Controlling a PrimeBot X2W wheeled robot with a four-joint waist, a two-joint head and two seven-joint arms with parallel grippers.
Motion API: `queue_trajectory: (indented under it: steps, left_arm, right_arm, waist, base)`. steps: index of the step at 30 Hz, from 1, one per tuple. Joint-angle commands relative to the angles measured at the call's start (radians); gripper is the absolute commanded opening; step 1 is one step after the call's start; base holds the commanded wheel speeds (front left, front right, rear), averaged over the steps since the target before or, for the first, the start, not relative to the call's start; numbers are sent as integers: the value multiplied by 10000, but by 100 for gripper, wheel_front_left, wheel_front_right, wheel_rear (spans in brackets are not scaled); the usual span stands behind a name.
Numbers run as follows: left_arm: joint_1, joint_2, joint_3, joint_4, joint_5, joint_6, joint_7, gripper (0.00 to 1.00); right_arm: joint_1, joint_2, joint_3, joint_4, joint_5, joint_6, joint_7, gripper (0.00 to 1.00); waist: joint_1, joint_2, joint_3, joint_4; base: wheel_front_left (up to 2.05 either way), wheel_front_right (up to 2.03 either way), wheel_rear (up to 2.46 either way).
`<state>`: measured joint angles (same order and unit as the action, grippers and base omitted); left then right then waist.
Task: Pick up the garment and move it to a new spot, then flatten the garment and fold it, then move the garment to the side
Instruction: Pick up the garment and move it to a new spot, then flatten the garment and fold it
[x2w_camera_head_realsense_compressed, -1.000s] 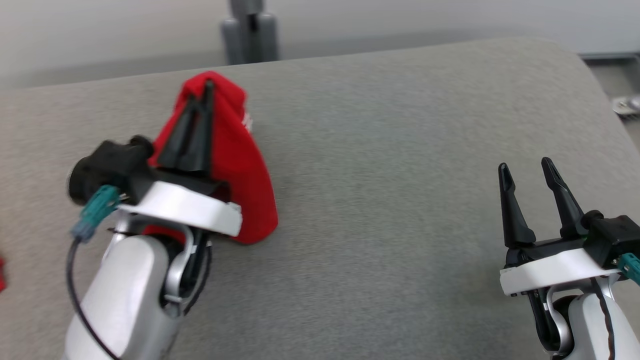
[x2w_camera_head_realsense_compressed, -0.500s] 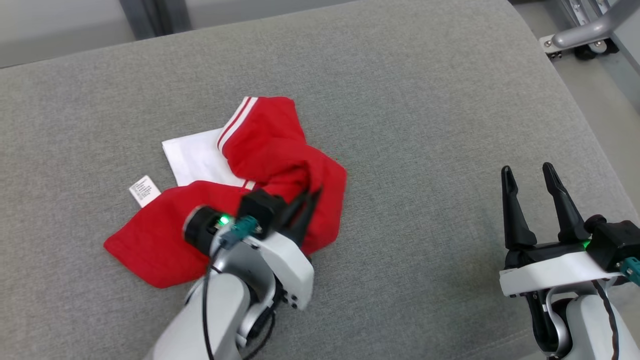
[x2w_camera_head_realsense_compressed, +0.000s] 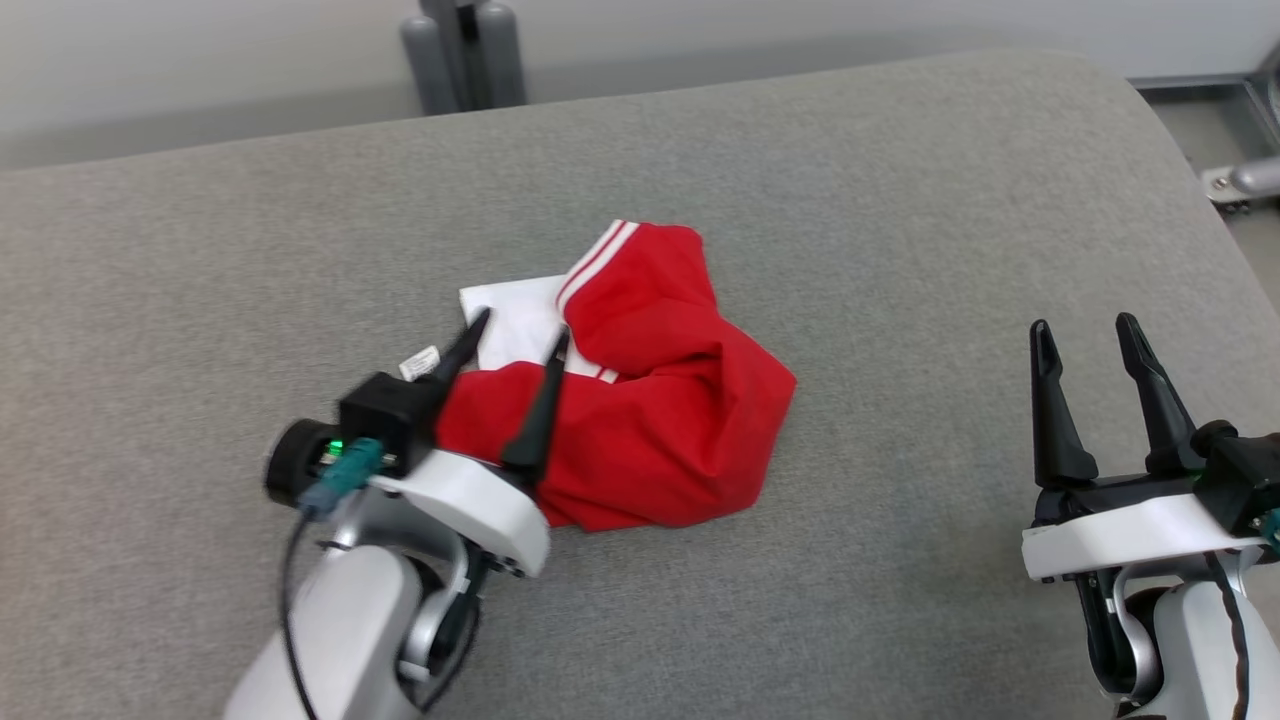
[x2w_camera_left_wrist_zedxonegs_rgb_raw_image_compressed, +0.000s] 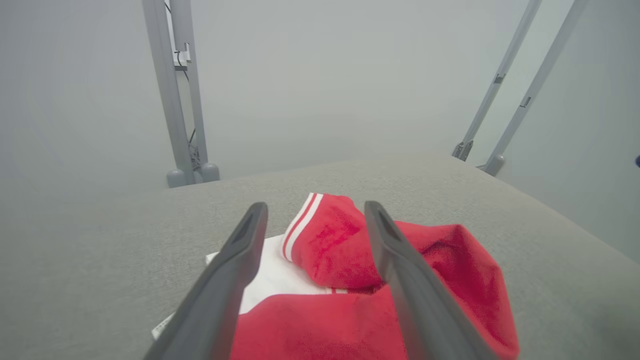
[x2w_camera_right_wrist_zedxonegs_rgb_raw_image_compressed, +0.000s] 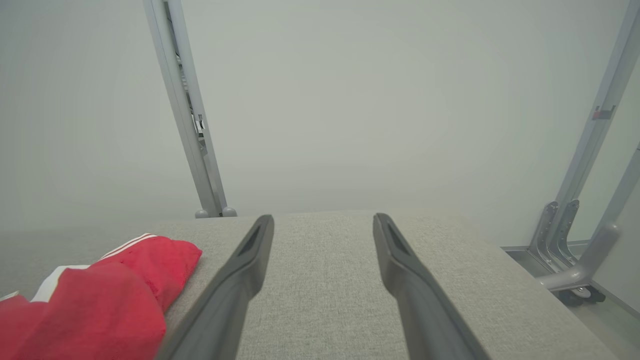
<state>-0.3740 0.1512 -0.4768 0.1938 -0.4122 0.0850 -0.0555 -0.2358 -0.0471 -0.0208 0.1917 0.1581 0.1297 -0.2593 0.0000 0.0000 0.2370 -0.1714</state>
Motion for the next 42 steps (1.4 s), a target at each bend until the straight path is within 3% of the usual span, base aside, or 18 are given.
queue_trajectory:
  steps: [1,7,16,30,42]
  left_arm:
    - [84,197,300,-170,-69,175,-158,100]
    - [254,812,1569,-448,-258,846,-941,100]
    - [1248,1622,2663,-843,-463,1275,-1531,100]
    - [3613,2272,2327,-2582,91,2123,-563,100]
    - [3975,2347,2176,-3035,129,2378,-101,100]
  right_arm:
    - [129,-58,-56,-58,-81,19,47,100]
    - [244,-67,-93,-153,-202,19,239,100]
    - [639,-61,47,-220,-296,19,569,100]
    - [1651,-60,-69,-373,-125,19,1055,100]
    - [2001,-63,-169,-624,-98,19,1275,100]
  waist:
    - [0,0,-289,386]
    - [0,0,-621,805]
    - [0,0,-1167,1081]
    - [0,0,-1994,1053]
    - [0,0,-2032,1118]
  base:
    - [0,0,0]
    - [0,0,0]
    - [0,0,0]
    - [0,0,0]
    - [0,0,0]
